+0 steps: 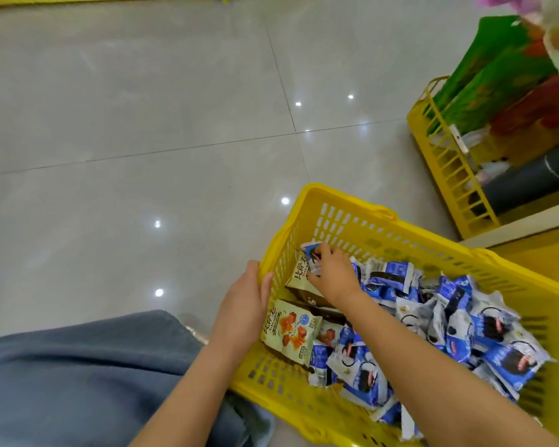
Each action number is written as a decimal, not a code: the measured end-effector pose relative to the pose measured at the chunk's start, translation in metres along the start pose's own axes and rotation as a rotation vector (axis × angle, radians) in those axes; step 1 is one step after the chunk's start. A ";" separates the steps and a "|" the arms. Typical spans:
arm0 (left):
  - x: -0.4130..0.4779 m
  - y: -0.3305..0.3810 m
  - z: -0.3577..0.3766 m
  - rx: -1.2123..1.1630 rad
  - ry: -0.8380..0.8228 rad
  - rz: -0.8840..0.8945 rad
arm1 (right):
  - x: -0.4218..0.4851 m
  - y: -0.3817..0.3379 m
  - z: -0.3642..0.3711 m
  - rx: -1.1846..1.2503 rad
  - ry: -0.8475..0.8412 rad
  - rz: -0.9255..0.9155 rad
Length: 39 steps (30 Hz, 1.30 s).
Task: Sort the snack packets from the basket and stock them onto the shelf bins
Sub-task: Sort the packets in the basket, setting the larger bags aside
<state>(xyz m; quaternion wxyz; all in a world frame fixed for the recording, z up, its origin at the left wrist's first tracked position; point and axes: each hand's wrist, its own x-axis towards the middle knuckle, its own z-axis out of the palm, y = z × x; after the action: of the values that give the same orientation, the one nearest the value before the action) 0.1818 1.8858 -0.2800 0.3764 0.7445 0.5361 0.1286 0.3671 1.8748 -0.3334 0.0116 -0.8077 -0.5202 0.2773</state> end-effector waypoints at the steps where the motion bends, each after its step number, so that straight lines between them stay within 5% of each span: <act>1: 0.000 -0.001 0.000 -0.003 0.001 0.002 | -0.001 0.000 -0.002 0.051 0.002 -0.014; 7: 0.002 -0.002 0.001 0.012 0.018 0.012 | -0.042 0.010 -0.031 0.428 0.047 -0.017; 14: 0.001 -0.003 0.000 -0.012 0.016 0.028 | -0.120 0.085 -0.088 0.225 0.467 0.123; 19: 0.000 -0.003 0.001 -0.014 0.030 0.017 | -0.153 0.119 -0.097 -0.105 0.338 0.249; 25: 0.001 -0.002 0.002 -0.008 0.022 0.006 | -0.116 0.072 -0.063 0.246 0.189 0.022; 31: 0.001 -0.004 0.002 -0.009 0.016 0.020 | -0.050 0.035 -0.022 0.401 -0.022 0.210; 35: 0.002 -0.006 0.002 -0.014 0.016 0.018 | -0.036 0.038 -0.008 0.098 -0.022 0.276; 39: 0.003 -0.006 0.003 -0.004 0.022 0.017 | -0.035 0.041 -0.005 0.273 0.070 0.303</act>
<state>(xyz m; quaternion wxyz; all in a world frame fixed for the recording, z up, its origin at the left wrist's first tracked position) 0.1804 1.8880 -0.2873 0.3711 0.7467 0.5337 0.1410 0.3925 1.8277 -0.3266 0.0972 -0.8769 -0.3496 0.3153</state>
